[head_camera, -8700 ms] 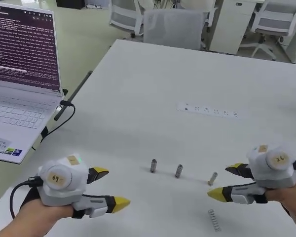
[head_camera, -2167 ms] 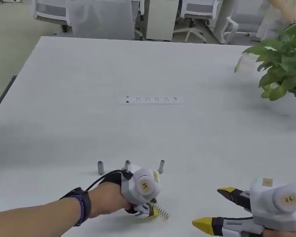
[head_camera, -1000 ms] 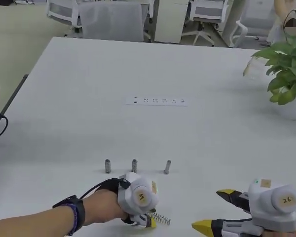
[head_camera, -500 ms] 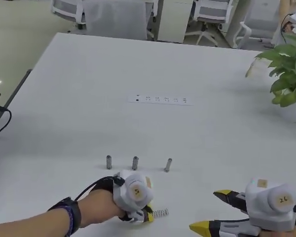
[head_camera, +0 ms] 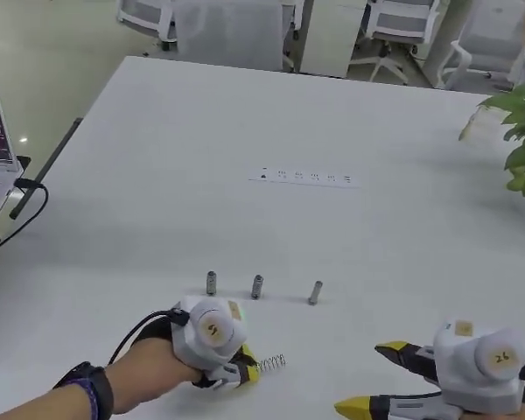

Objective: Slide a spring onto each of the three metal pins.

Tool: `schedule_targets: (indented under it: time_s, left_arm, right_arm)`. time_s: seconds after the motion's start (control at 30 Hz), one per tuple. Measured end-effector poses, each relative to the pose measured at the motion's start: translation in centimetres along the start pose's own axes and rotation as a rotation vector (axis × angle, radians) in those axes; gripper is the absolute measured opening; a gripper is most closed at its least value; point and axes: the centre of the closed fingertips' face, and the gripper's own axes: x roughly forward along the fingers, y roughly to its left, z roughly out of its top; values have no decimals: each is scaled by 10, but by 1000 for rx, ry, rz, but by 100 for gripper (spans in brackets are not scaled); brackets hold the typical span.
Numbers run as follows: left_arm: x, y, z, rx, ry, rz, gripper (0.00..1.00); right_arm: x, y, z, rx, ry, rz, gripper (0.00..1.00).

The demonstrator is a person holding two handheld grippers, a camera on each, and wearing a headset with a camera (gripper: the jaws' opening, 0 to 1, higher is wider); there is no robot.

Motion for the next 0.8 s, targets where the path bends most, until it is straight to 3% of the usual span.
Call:
schedule_targets:
  time_s: [0.47, 0.8]
  left_arm:
    - [-28, 6, -4, -60, -60, 69, 2]
    - [-39, 4, -4, -71, -79, 97, 2]
  right_arm:
    - [7, 8, 6, -14, 0, 36, 68]
    - [12, 14, 9, -23, -1, 66, 65]
